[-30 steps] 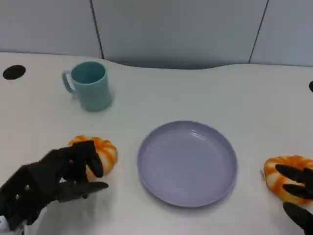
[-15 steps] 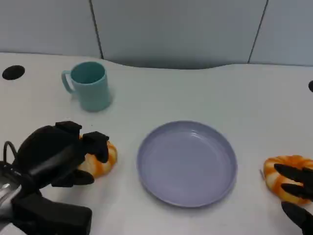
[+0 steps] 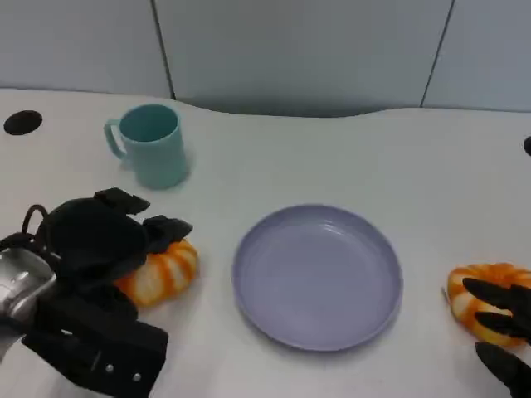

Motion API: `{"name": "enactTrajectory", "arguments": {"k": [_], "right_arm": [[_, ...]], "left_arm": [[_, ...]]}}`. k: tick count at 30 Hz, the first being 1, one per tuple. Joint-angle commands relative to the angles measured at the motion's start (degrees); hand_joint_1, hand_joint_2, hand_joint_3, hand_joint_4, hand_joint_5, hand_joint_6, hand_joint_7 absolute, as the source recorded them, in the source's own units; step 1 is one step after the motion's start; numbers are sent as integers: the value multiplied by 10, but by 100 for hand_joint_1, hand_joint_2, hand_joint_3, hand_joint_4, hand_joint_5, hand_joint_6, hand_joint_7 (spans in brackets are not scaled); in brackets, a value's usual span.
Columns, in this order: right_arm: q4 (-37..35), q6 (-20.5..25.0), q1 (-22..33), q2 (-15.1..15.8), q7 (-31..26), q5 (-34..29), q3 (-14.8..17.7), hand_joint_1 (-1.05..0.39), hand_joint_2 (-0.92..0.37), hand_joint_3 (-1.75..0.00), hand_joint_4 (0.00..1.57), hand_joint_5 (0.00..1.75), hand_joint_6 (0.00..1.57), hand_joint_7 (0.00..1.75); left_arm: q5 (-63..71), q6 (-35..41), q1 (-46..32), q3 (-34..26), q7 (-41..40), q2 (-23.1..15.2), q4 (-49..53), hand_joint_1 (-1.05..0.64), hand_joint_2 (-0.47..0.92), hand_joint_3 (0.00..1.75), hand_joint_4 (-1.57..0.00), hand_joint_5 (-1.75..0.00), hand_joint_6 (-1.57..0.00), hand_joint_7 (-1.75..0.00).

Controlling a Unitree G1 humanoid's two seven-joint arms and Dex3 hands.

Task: Grasp the bread from the table and place it into the plate.

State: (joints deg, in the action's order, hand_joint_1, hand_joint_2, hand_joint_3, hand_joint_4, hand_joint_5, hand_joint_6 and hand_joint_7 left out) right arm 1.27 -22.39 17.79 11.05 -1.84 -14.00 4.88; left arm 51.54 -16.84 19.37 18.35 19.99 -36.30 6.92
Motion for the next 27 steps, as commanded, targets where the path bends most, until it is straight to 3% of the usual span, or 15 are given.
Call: {"name": "enactTrajectory", "arguments": {"k": [1,10,17,19,27], "right_arm": [[9,5,3,0,1,12,2,-38,-92,-37,92,0,77,0],[13,4,8,3,2,16,4,-38,-92,-36,93,1,78,0],[16,-3,11,3,5,23,5,-38,-92,-36,94,2,78,0],[18,-2,12,2,5,24,6,-38,-92,-36,95,2,78,0],[23,-3,15,1,5,26,7,-38,-92,-36,94,1,79,0]], "left_arm": [[10,21,57,33,25,13,73,-73,84,0,0,0,-7,0],[22,43,144,100,13,60,229,-66,79,0,0,0,-2,0],[47,38,220,160,-76,117,418,-84,91,3,-1,0,-4,-1],[67,44,237,187,-110,133,465,-88,92,25,-3,-1,-4,-1],[61,48,268,219,-197,172,582,-77,92,26,-9,-3,-9,-2]]}}
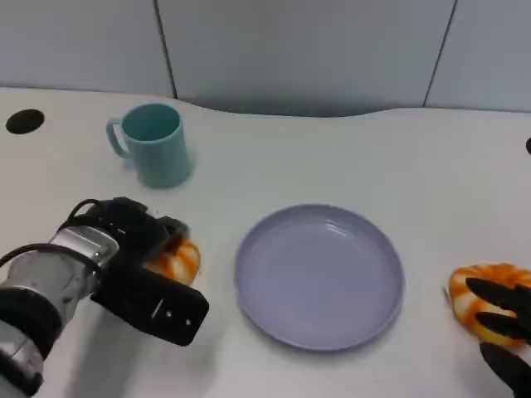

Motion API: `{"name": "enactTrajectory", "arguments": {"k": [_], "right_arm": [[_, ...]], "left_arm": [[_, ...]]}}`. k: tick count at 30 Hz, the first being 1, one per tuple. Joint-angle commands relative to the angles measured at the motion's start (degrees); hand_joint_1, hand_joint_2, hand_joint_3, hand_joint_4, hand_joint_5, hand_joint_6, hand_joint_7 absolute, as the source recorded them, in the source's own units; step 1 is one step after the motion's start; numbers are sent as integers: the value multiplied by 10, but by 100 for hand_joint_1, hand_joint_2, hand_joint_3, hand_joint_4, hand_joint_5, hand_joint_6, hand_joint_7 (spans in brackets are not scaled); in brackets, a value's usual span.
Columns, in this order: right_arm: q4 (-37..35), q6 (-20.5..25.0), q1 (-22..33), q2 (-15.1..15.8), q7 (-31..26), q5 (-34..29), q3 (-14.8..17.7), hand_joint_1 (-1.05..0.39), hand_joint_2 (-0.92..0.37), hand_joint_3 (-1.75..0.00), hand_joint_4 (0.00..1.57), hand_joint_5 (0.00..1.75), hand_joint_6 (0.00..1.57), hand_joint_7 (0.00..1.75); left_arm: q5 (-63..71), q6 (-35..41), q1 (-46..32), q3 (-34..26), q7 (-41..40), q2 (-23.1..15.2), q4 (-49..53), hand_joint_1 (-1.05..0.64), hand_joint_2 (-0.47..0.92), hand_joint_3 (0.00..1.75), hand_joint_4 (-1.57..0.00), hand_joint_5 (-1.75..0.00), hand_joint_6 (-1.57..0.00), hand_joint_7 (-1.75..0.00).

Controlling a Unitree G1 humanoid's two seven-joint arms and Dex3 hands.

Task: Grasp the bread from the table and place it into the plate.

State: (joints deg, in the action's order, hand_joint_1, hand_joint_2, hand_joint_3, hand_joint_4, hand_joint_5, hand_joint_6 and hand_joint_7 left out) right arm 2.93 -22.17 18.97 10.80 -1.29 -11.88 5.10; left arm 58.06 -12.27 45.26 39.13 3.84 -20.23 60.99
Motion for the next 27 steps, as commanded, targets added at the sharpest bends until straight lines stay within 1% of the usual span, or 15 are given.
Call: {"name": "enactTrajectory", "arguments": {"k": [1,3,5,6,11,15,16,18,19,20,21,22,24,25,27], "right_arm": [[11,-2,6,3,-1,4,5,-38,-92,-36,94,1,79,0],[16,0,8,4,-1,3,5,-38,-92,-36,94,1,79,0],[16,-2,9,5,-2,1,6,-38,-92,-36,94,1,78,0],[17,-2,9,5,-3,0,7,-38,-92,-36,95,2,79,0],[19,-1,10,5,-5,-3,8,-38,-92,-36,96,2,78,0],[20,0,9,4,-5,-2,9,-38,-92,-35,96,2,78,0],[17,-4,8,4,-7,-3,9,-38,-92,-35,97,3,79,0],[14,-10,6,5,-10,-5,10,-38,-92,-35,98,3,79,0],[13,-11,5,5,-12,-7,10,-38,-92,-35,98,4,79,0],[12,-12,5,6,-12,-8,10,-38,-92,-35,98,4,79,0],[12,-12,4,7,-12,-9,10,-38,-92,-35,98,3,79,0],[12,-13,4,7,-12,-9,10,-38,-92,-35,98,4,79,0],[11,-12,4,7,-12,-8,10,-39,-92,-35,99,4,79,0],[11,-12,3,7,-12,-8,11,-39,-92,-35,98,4,79,0],[9,-14,2,6,-11,-6,11,-39,-92,-35,98,3,79,0]], "left_arm": [[-9,5,10,9,-58,19,58,-74,92,24,-13,-5,-11,-2],[-24,13,12,-1,-97,33,85,-54,91,10,-30,-8,-21,-3],[-33,18,18,0,-108,41,99,-47,92,4,-35,-8,-25,-2],[-32,21,22,4,-109,44,105,-37,91,2,-40,-8,-25,-1],[-43,21,35,4,-116,52,120,-29,91,2,-50,-10,-30,-2],[-59,18,40,1,-126,53,126,-23,92,4,-63,-14,-41,-5],[-62,15,45,0,-124,54,130,-22,92,3,-72,-18,-44,-6],[-69,10,53,-1,-119,55,137,-19,91,1,-64,-93,-54,-3],[-75,7,56,-3,-119,55,138,-21,91,1,-58,-141,-50,-84],[-85,0,56,-10,-118,55,139,-22,91,0,-58,-157,-43,-127],[-92,-6,57,-15,-118,54,140,-21,91,1,-58,-166,-42,-150],[-108,-15,54,-28,-117,54,140,-21,92,1,-56,-171,-43,-163],[-134,-30,49,-48,-112,53,142,-23,92,5,-51,-170,-50,-155],[-143,-35,48,-55,-110,52,143,-23,92,10,-51,-173,-44,-166],[-159,-36,48,-66,-99,52,145,-21,92,14,-50,-174,-39,-172]]}}
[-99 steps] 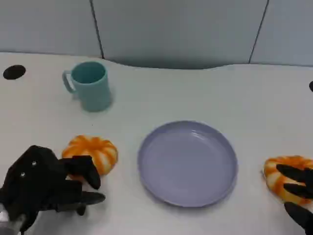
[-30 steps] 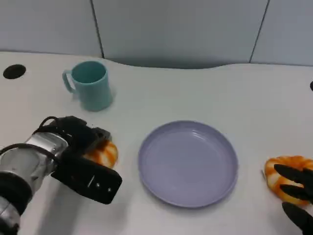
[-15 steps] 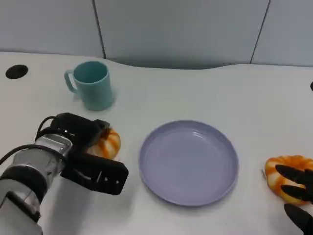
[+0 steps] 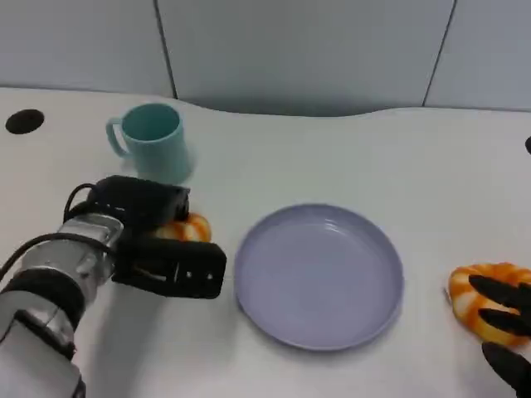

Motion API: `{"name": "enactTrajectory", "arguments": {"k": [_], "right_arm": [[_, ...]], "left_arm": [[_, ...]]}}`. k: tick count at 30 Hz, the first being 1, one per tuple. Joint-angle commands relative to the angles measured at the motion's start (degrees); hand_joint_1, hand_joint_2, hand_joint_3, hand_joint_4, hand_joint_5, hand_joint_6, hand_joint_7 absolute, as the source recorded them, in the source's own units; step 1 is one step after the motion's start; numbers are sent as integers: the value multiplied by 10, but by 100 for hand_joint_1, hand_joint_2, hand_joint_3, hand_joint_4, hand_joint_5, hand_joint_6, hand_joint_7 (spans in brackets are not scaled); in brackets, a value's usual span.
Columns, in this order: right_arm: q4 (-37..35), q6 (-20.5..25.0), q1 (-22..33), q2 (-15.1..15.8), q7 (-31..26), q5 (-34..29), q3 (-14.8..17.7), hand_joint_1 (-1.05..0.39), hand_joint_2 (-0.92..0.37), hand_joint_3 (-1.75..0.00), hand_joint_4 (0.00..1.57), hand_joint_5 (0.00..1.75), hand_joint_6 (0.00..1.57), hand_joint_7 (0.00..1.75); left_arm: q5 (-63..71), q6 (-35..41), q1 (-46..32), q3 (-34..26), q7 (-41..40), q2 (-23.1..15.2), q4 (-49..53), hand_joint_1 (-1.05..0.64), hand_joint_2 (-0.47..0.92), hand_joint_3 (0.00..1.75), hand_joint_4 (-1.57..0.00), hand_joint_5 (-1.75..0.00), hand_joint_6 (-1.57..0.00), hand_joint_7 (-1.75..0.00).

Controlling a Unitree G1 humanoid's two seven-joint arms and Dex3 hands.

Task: Grasp the bread from the table and place it into the plate.

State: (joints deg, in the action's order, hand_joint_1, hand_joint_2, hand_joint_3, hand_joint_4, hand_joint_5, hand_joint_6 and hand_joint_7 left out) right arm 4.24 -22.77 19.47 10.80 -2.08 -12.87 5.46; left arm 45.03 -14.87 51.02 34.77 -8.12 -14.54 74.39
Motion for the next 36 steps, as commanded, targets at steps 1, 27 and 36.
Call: {"name": "enactTrajectory", "arguments": {"k": [1,27,36], "right_arm": [[-2,-4,-2,5,-2,6,8,-39,-92,-35,97,3,79,0],[-6,-3,-4,-1,-9,-5,2,-38,-92,-34,97,4,79,0],[5,3,3,-4,-10,-12,-1,-38,-92,-35,97,3,78,0]], "left_arm": [[-37,-9,-10,-30,25,-4,11,-21,92,15,-50,-174,-38,-173],[-236,-264,-12,-181,181,-23,-107,-20,88,13,-76,-175,-55,-175],[-196,-271,22,-131,219,33,-119,-18,88,12,-78,-175,-54,-175]]}}
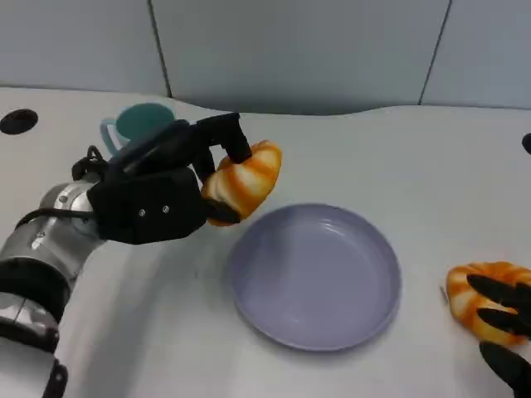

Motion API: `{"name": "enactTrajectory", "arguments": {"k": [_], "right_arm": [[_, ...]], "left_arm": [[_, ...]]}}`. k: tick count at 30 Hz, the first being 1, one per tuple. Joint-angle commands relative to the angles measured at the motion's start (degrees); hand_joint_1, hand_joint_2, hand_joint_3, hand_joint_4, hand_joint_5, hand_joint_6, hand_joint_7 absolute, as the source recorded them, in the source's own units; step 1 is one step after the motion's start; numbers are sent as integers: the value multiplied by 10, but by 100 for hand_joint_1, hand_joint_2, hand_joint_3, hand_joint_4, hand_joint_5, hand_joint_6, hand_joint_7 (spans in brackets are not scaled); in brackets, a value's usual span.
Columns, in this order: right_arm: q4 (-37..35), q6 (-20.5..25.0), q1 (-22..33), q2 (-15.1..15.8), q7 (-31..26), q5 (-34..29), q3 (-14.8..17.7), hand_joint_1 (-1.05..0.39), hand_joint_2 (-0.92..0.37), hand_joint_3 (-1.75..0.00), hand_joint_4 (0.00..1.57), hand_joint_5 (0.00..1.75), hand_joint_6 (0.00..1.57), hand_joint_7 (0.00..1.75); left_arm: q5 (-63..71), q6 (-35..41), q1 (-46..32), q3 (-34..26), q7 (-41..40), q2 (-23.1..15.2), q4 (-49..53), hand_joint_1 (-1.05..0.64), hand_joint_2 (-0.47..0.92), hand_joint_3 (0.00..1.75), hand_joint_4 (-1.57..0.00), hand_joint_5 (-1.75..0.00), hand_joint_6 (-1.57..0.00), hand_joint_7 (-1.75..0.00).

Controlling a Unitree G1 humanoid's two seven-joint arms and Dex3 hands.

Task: Grasp the bread from the table and place it into the plate.

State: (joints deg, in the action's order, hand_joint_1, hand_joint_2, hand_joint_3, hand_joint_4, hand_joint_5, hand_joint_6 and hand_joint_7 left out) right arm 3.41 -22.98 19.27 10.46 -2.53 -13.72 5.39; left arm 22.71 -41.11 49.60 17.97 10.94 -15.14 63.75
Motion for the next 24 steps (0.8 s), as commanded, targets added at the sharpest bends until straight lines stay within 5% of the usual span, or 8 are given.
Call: {"name": "enactTrajectory", "arguments": {"k": [1,10,16,19,24], "right_arm": [[13,4,5,0,-5,-4,-1,-38,-92,-35,97,3,78,0],[19,4,8,-5,-4,-6,-5,-37,-92,-36,97,4,78,0],[21,4,10,-9,-6,-6,-7,-37,-92,-35,99,5,78,0],[13,-7,8,-8,-4,2,-7,-36,-92,-35,99,5,78,0],[8,-12,6,-7,-5,1,-7,-36,-92,-35,100,5,78,0]], "left_arm": [[31,-11,41,43,33,49,-5,-17,88,12,-78,-175,-53,-175],[140,21,77,131,-38,104,32,-11,89,15,-81,-175,-64,-175],[224,19,98,196,-120,106,43,-14,84,17,-86,-175,-64,-175],[270,29,112,231,-151,100,43,-28,82,14,-69,-174,-48,-172],[284,16,133,251,-132,88,41,-42,85,3,-32,-150,-33,-136]]}}
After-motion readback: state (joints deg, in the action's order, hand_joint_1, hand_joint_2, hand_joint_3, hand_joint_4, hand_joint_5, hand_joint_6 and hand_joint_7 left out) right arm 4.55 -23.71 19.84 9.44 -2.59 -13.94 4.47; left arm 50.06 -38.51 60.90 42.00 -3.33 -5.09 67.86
